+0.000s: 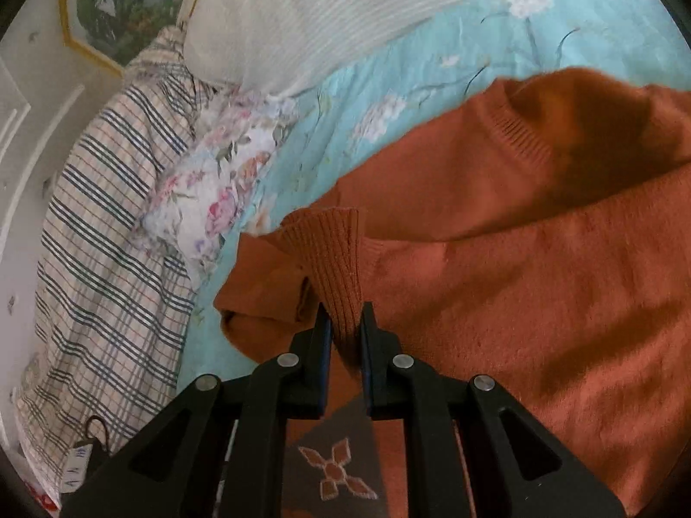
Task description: Fold small clothes
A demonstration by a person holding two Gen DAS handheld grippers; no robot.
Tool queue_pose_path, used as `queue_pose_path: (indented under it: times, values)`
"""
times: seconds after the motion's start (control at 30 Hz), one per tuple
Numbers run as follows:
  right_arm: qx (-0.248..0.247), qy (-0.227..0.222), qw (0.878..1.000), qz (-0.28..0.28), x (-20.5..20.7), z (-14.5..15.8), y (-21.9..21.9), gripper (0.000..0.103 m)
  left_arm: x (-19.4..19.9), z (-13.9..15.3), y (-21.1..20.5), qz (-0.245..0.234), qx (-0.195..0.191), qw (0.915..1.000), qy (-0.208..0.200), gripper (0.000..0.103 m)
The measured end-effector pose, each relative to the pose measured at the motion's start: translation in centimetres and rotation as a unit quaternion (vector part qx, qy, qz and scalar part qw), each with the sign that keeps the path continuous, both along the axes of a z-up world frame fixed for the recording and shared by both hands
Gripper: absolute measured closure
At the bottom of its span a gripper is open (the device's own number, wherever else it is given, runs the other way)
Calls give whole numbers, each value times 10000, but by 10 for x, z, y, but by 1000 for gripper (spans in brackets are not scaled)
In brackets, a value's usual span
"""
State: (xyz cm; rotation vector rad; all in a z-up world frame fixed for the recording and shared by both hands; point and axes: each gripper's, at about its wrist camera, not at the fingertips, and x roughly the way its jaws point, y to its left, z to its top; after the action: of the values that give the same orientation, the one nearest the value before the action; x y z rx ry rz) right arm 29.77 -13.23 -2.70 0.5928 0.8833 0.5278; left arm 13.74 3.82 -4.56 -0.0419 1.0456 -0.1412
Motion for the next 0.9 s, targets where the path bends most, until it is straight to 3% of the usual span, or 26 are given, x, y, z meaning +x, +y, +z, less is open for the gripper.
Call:
queue_pose_path:
  times: [0.03, 0.07, 0.13, 0.17, 0.37, 0.57, 0.63, 0.67, 0.7, 0.77, 0.83, 0.9]
  values:
    - [-13, 106, 9999, -4, 2, -4, -2, 83, 2, -1, 0, 19, -58, 10000, 12, 2]
    - [75, 207, 9998, -18, 3, -8, -5, 68, 5, -2, 0, 32, -136, 9999, 28, 2]
    - [199, 117, 9997, -110, -2, -5, -15, 49, 15, -4, 2, 35, -306, 9995, 52, 2]
    - [217, 51, 9996, -148, -5, -1, -20, 45, 19, -5, 2, 35, -367, 9993, 77, 2]
    - [142, -336, 9964, -764, -59, 29, -83, 44, 69, -14, -6, 86, -932, 9955, 162, 2]
    - [-133, -359, 9877, -1516, -116, 34, -146, 44, 124, -25, -6, 456, -1273, 9907, 124, 7]
    - [-254, -364, 9827, -1800, -132, 35, -166, 44, 136, -23, -6, 580, -1206, 9910, 14, 17]
    - [-287, -368, 9801, -1931, -138, 35, -176, 44, 140, -22, -4, 632, -1143, 9914, -39, 35]
    - [-311, -360, 9767, -2094, -145, 35, -191, 44, 144, -21, -2, 669, -1082, 9918, -103, 65]
    - [-299, -333, 9717, -2319, -151, 36, -208, 44, 146, -21, 2, 624, -1055, 9924, -120, 98]
    - [-349, -290, 9653, -2572, -156, 37, -228, 44, 142, -14, 11, 628, -1201, 9904, -262, 98]
    - [-535, -227, 9607, -2713, -153, 37, -246, 44, 131, -2, 18, 674, -946, 9911, -651, 99]
